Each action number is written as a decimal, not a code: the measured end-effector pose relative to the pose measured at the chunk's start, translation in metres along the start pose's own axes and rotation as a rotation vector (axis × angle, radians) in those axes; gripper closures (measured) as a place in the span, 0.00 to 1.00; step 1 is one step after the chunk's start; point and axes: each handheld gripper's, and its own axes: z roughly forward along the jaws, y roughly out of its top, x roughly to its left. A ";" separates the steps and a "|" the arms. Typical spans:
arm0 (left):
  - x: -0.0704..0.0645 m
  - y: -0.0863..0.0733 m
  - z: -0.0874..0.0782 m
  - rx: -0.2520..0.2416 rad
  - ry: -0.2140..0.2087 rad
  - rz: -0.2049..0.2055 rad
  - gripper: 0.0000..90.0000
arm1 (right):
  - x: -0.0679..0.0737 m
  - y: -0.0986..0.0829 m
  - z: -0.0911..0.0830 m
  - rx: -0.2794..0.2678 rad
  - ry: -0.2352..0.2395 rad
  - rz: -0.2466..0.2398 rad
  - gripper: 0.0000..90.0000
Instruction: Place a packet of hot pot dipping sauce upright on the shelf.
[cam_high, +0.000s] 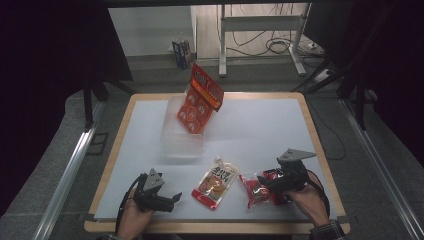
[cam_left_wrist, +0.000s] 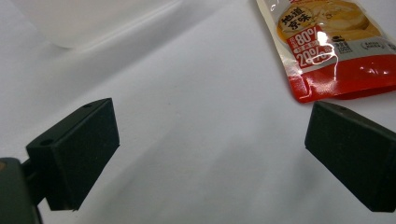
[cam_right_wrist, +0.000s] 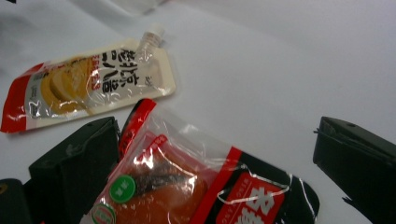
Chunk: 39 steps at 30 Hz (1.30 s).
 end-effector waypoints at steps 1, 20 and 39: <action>0.000 0.000 0.000 -0.001 -0.002 -0.001 0.03 | 0.000 -0.002 -0.001 0.002 -0.004 -0.001 0.00; -0.036 0.038 0.022 -0.032 -0.172 0.065 0.22 | -0.006 -0.031 -0.017 0.077 -0.046 0.008 0.01; -0.082 0.085 0.068 -0.070 -0.387 0.141 0.99 | -0.004 -0.044 -0.026 0.049 -0.047 0.001 0.00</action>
